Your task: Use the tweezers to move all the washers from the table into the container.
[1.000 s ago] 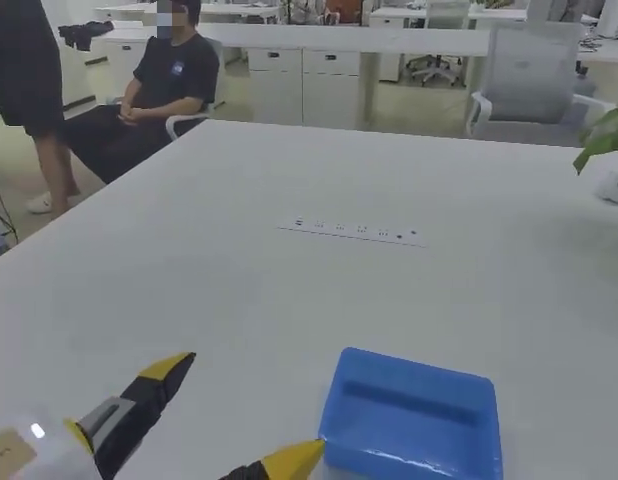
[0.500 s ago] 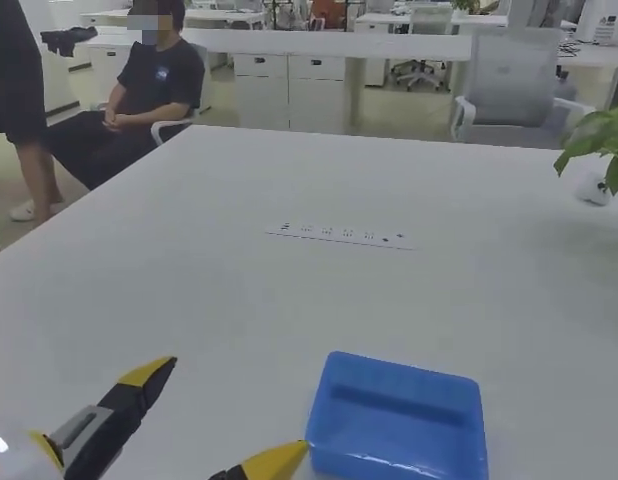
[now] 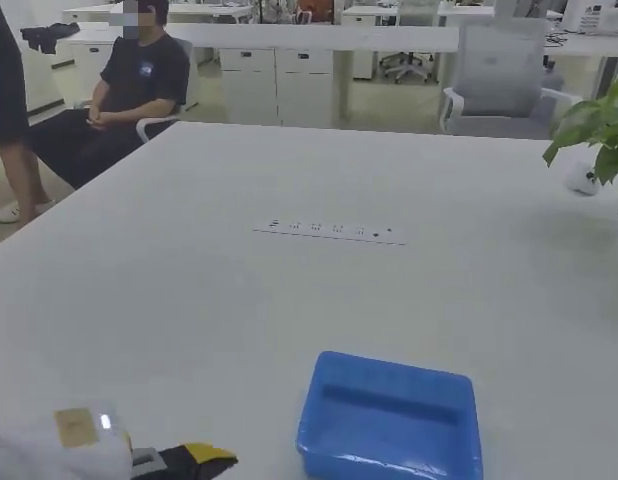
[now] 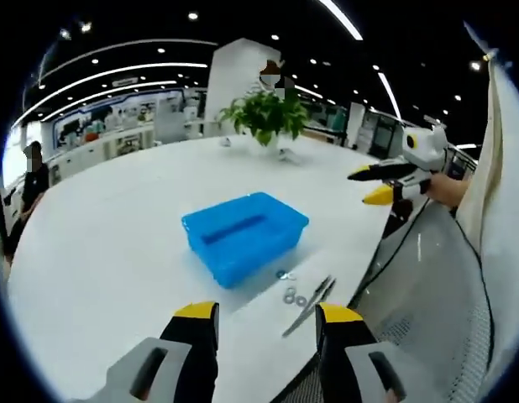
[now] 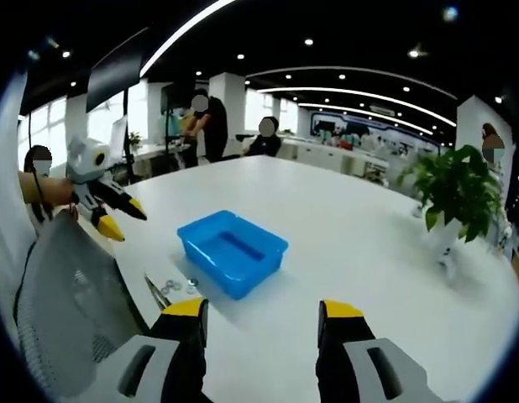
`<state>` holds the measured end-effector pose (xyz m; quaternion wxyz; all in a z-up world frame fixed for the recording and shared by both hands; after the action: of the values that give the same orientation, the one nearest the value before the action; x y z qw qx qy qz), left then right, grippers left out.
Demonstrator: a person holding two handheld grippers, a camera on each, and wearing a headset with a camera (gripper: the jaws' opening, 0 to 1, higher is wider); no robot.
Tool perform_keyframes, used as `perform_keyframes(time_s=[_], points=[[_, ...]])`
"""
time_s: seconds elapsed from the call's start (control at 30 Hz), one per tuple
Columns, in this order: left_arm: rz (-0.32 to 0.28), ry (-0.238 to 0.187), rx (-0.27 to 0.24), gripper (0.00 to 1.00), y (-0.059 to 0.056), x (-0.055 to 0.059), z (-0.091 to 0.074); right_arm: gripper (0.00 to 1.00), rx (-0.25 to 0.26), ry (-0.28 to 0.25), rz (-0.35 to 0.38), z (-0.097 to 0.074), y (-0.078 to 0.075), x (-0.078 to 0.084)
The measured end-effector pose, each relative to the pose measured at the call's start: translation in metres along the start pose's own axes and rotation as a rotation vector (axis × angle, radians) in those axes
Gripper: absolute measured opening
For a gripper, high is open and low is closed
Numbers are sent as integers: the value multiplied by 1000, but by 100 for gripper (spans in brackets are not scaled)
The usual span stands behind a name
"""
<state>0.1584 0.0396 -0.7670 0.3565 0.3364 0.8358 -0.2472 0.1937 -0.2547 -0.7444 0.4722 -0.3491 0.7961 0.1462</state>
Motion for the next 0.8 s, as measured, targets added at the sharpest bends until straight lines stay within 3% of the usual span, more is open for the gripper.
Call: perform_keyframes(time_s=[0.03, 0.07, 0.13, 0.27, 0.33, 0.43, 0.5, 0.6, 0.8], points=[[21, 57, 25, 42, 0, 5, 4, 47, -3, 19, -11, 1, 0, 3], [52, 83, 17, 39, 1, 7, 7, 44, -4, 25, -23, 2, 2, 3], [109, 125, 26, 34, 1, 9, 12, 41, -8, 33, -34, 2, 4, 6], [191, 222, 99, 24, -1, 15, 27, 39, -6, 41, -20, 2, 2, 9], [208, 248, 126, 21, -3, 17, 36, 37, -7, 41, -8, 2, 2, 9], [315, 333, 142, 21, -5, 23, 46, 35, -8, 40, -2, 2, 3, 9], [348, 377, 159, 19, -8, 26, 51, 33, -7, 41, -3, 2, 4, 8], [383, 381, 166, 12, -11, 24, 56, 32, -6, 46, -4, 2, 5, 8], [487, 439, 166, 5, -11, 26, 63, 30, -15, 49, -11, 2, 9, 6]])
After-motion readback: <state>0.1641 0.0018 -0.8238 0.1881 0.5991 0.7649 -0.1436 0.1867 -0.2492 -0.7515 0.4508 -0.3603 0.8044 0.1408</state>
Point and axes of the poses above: the centre of the closed fingertips' face, and the gripper's own axes: z roughly forward along the fingers, y roughly to its left, x roughly out of its underside, the point moved 6 cm from there along -z, roughly backward along the fingers, and after that the axes turned 2 degrees about -z, right-handed, at the moved point
